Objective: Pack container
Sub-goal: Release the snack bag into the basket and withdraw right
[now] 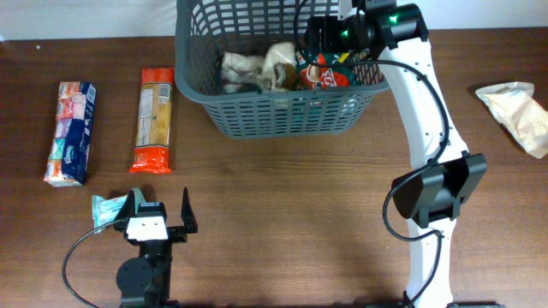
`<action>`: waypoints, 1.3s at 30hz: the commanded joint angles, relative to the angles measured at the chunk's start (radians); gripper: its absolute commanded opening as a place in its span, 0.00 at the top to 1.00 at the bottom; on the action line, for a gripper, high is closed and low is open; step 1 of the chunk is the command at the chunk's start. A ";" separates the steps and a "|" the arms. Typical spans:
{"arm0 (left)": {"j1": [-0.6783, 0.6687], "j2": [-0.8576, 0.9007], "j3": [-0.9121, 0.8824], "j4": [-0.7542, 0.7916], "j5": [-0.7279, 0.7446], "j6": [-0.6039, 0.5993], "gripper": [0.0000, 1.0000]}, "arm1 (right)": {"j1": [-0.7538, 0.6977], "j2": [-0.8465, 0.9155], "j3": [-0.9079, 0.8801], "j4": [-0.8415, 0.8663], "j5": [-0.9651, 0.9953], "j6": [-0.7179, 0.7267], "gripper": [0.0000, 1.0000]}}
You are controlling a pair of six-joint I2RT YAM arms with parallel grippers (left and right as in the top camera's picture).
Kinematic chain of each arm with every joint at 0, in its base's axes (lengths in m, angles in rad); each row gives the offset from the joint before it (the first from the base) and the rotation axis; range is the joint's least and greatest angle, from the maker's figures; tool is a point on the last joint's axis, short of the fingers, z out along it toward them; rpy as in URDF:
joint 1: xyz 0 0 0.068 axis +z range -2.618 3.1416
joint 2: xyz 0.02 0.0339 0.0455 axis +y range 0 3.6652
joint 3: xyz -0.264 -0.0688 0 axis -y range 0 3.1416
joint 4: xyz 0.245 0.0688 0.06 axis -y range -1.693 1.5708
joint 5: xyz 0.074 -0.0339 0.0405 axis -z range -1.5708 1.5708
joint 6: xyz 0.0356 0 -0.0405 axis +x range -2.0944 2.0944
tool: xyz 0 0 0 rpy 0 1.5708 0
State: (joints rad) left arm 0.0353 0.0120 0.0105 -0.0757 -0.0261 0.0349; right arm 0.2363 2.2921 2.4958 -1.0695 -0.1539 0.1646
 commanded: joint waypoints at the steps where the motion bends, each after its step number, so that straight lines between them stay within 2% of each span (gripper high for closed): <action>1: 0.004 -0.007 -0.002 -0.007 0.011 0.015 0.01 | -0.008 -0.008 0.006 0.006 0.009 -0.004 0.01; 10: 0.004 -0.007 -0.002 -0.007 0.011 0.015 0.01 | -0.043 -0.048 0.196 0.006 0.040 -0.003 0.01; 15: 0.004 -0.007 -0.002 -0.007 0.011 0.015 0.01 | -0.117 -0.087 0.412 -0.010 0.249 0.012 0.01; 20: 0.004 -0.007 -0.002 -0.007 0.011 0.015 0.01 | -0.253 -0.114 0.561 -0.098 0.497 0.106 0.01; 26: 0.004 -0.007 -0.002 -0.007 0.011 0.015 0.01 | -0.482 -0.111 0.554 -0.230 0.531 0.259 0.01; 31: 0.004 -0.007 -0.002 -0.007 0.011 0.015 0.01 | -0.634 -0.081 0.473 -0.246 0.473 0.274 0.01; 32: 0.004 -0.007 -0.002 -0.007 0.011 0.015 0.01 | -0.656 -0.074 0.452 -0.238 0.453 0.267 0.01; 39: 0.004 -0.007 -0.002 -0.007 0.011 0.015 0.01 | -0.739 -0.034 0.184 -0.043 0.154 -0.136 0.01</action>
State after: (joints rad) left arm 0.0353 0.0116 0.0105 -0.0757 -0.0261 0.0349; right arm -0.4915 2.2299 2.7804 -1.1561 0.1665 0.2447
